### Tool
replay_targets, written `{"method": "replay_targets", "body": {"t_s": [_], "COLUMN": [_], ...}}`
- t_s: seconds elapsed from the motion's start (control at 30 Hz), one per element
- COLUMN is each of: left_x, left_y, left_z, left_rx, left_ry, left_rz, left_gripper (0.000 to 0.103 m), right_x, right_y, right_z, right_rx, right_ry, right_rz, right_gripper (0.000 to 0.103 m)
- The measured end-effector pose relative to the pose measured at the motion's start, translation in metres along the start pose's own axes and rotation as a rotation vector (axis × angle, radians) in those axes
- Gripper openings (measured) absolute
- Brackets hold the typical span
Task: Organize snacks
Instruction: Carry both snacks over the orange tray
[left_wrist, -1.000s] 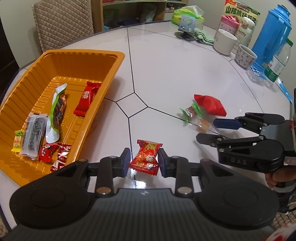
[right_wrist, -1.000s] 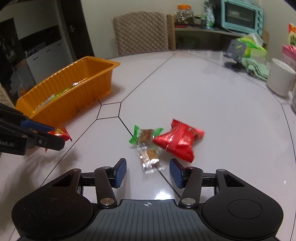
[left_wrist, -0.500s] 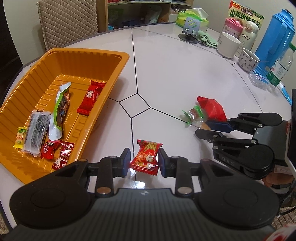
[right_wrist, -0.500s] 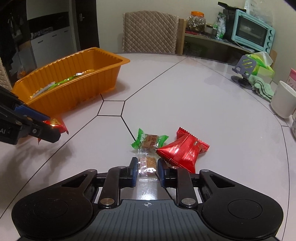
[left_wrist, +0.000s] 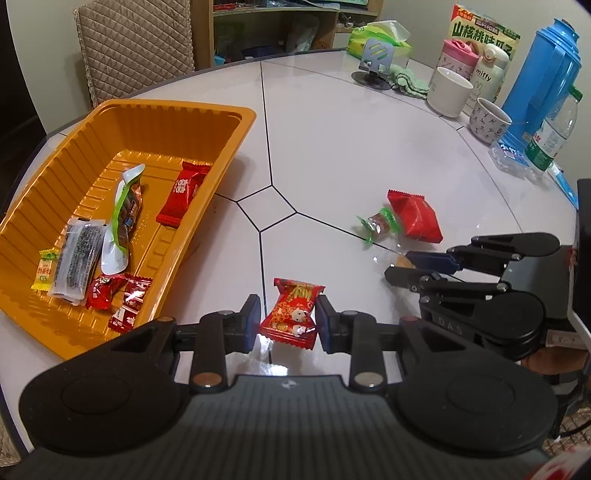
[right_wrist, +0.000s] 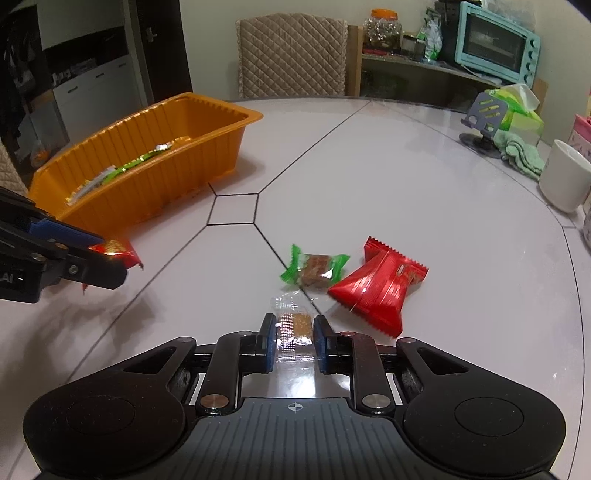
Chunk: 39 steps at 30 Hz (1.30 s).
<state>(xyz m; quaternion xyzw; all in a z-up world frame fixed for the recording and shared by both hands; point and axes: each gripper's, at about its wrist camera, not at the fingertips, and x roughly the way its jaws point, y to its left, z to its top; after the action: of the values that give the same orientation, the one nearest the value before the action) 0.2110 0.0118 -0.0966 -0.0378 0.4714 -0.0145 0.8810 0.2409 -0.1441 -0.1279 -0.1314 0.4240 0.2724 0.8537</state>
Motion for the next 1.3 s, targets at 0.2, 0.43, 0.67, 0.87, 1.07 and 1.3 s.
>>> {"method": "replay_targets", "body": {"t_s": [0.2, 0.43, 0.67, 0.87, 1.07, 1.3], "left_x": [-0.015, -0.043, -0.073, -0.093, -0.107, -0.111], "left_y": [0.003, 0.017, 0.043, 0.076, 0.112, 0.150], "left_z": [-0.007, -0.020, -0.032, -0.037, -0.034, -0.024], "left_rx": [-0.008, -0.038, -0.063, -0.090, -0.099, -0.093], "left_ry": [-0.020, -0.050, -0.079, -0.101, -0.130, -0.150], "left_rz": [-0.016, -0.031, -0.022, 0.008, 0.032, 0.053], "left_gripper": [0.029, 0.029, 0.029, 0.029, 0.029, 0.029], "right_x": [-0.027, -0.062, -0.083, -0.089, -0.083, -0.065], "right_y": [0.010, 0.030, 0.064, 0.101, 0.137, 0.169], "right_z": [-0.003, -0.003, -0.001, 0.011, 0.031, 0.058], "right_rx": [0.049, 0.103, 0.129, 0.134, 0.126, 0.120], "right_ry": [-0.021, -0.046, -0.036, -0.044, -0.065, -0.087], "right_rz": [0.026, 0.064, 0.114, 0.178, 0.212, 0.212], "right_gripper": [0.022, 0.022, 0.022, 0.022, 0.022, 0.022]}}
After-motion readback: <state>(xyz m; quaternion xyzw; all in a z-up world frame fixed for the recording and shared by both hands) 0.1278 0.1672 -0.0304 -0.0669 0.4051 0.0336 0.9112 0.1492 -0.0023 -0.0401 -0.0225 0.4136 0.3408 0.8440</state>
